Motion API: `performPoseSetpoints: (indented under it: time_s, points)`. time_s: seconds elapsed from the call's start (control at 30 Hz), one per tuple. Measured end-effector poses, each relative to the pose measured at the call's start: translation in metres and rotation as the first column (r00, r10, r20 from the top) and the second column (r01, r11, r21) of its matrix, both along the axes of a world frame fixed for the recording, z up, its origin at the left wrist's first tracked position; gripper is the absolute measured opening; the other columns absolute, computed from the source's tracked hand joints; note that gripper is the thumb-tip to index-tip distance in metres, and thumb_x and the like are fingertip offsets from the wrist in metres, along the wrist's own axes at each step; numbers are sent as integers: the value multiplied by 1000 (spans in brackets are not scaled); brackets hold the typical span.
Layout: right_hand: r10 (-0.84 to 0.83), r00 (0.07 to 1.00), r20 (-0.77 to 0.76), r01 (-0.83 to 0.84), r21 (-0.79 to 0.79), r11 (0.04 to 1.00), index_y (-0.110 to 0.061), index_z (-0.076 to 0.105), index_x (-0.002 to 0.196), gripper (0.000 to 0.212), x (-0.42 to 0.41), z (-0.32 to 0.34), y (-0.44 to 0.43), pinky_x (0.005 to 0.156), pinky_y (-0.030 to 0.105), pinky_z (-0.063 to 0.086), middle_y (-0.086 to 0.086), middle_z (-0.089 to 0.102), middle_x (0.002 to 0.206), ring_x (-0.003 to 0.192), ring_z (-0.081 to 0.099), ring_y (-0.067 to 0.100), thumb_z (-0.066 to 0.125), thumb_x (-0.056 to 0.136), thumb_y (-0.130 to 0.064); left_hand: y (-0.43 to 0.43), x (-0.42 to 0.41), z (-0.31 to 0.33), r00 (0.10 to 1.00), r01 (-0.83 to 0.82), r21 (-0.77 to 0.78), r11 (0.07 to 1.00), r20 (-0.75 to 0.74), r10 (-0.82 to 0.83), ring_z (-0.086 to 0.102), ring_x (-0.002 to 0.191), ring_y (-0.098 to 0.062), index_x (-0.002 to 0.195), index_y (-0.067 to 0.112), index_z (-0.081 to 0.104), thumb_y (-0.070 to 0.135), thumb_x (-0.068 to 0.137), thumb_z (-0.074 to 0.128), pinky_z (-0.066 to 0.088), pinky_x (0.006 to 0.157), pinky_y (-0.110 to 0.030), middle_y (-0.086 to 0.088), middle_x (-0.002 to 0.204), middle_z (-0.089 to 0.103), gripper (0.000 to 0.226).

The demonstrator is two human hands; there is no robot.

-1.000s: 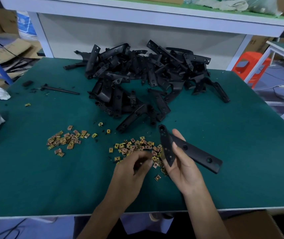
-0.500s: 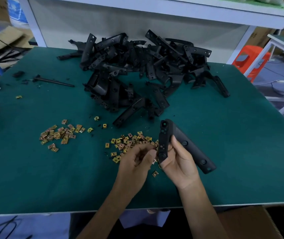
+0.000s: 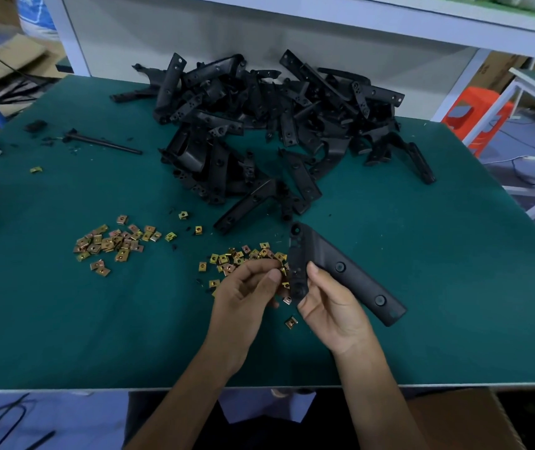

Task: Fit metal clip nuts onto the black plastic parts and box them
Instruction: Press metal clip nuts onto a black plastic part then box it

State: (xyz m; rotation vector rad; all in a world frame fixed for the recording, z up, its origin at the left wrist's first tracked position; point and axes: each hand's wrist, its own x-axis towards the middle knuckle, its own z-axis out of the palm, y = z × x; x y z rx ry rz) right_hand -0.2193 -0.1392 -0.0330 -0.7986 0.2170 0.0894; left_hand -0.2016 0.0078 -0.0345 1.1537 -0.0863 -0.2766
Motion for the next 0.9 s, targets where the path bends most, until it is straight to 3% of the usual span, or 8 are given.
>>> performPoseSetpoints:
  time_s: [0.1, 0.3, 0.4, 0.47, 0.6, 0.73, 0.9]
  points:
    - [14, 1000, 19, -14, -29, 999, -3, 75, 112, 40, 1, 2, 1, 80, 35, 59, 16, 75, 107, 96, 73, 23, 75, 77, -23, 2, 0, 1, 999, 29, -56, 998, -25, -30, 65, 74, -13, 93, 21, 76, 25, 82, 71, 52, 63, -21, -4, 84, 73, 12]
    - [31, 999, 37, -29, -60, 998, -5, 75, 115, 43, 1, 1, 3, 81, 37, 59, 17, 73, 113, 100, 72, 25, 80, 77, -26, 4, 0, -1, 997, 71, -69, 995, -15, -72, 62, 75, -13, 97, 17, 75, 21, 85, 72, 51, 65, -21, -6, 85, 71, 12]
    - [56, 997, 50, -51, -94, 994, -4, 73, 118, 58, 1, 1, 3, 78, 36, 57, 18, 72, 116, 100, 70, 26, 92, 71, -32, 5, 0, 0, 998, 64, -93, 994, -20, -66, 61, 72, -13, 100, 17, 74, 24, 83, 76, 51, 66, -22, -8, 85, 72, 19]
    - [42, 999, 23, -39, -121, 992, -6, 74, 119, 67, 1, -1, 3, 70, 28, 52, 16, 71, 114, 92, 65, 21, 96, 63, -37, 5, -1, 2, 998, 54, -114, 992, -38, -58, 61, 71, -13, 99, 20, 73, 30, 77, 79, 51, 66, -23, -8, 84, 73, 25]
    - [80, 997, 16, -77, -118, 990, -13, 79, 112, 58, 0, -1, 1, 48, 13, 43, 1, 71, 91, 65, 55, 4, 96, 63, -39, 10, 0, 7, 997, 82, -83, 993, -9, -83, 63, 71, -12, 98, 26, 73, 24, 80, 77, 51, 67, -22, -7, 82, 74, 18]
    - [111, 993, 34, -105, -137, 985, -15, 80, 107, 51, -2, -1, 3, 44, 13, 42, 0, 68, 84, 60, 57, 3, 95, 65, -39, 15, 0, 14, 993, 118, 10, 993, 27, -119, 63, 72, -12, 100, 28, 71, 21, 82, 74, 52, 70, -22, -8, 78, 72, 20]
    - [85, 996, -6, -85, -185, 979, -14, 77, 88, 46, -2, -3, 6, 41, 16, 39, 1, 54, 71, 56, 52, 4, 100, 56, -38, 19, 1, 17, 987, 153, 139, 978, 34, -159, 69, 79, -20, 108, 15, 65, 11, 94, 67, 55, 74, -25, -13, 88, 77, 14]
